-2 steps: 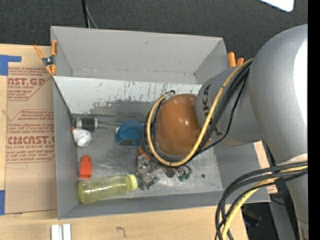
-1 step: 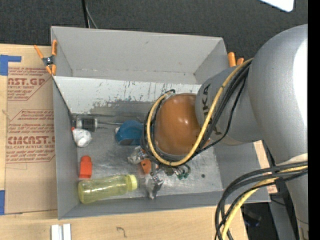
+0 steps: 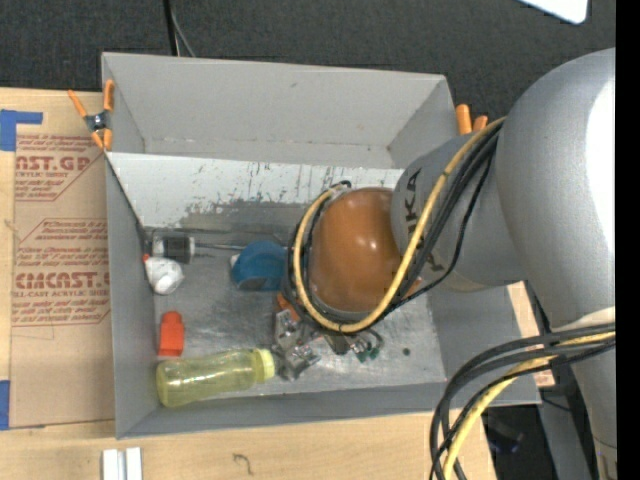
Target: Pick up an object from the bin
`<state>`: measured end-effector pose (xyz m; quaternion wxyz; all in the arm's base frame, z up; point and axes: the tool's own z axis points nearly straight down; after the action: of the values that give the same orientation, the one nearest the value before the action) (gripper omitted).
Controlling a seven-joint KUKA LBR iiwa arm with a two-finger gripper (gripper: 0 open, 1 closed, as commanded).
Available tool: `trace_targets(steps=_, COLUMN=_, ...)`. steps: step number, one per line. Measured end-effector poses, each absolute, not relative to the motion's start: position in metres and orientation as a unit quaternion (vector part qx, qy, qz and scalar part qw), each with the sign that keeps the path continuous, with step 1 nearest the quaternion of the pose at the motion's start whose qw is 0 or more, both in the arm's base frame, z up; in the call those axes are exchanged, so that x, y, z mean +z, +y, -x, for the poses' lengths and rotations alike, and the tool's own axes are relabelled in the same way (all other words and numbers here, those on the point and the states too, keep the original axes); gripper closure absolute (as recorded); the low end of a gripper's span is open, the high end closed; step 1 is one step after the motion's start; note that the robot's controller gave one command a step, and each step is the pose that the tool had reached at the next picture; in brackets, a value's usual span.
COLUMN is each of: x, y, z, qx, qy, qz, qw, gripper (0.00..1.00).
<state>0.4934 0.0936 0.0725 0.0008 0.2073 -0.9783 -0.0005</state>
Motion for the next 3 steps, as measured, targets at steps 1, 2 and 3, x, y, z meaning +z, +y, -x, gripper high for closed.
trace_targets(steps=1, x=0.0724, y=0.0944, z=-0.4965, qx=-0.001, qy=-0.978, qz=-0.207, qw=-0.007, gripper=0.0)
trace_targets(steps=2, x=0.0725, y=0.0935, z=-0.4934, qx=0.0, qy=-0.978, qz=-0.207, qw=0.001, gripper=1.0)
trace_targets(steps=3, x=0.0724, y=0.0944, z=-0.4965, qx=-0.001, qy=-0.978, qz=-0.207, qw=-0.007, gripper=0.0)
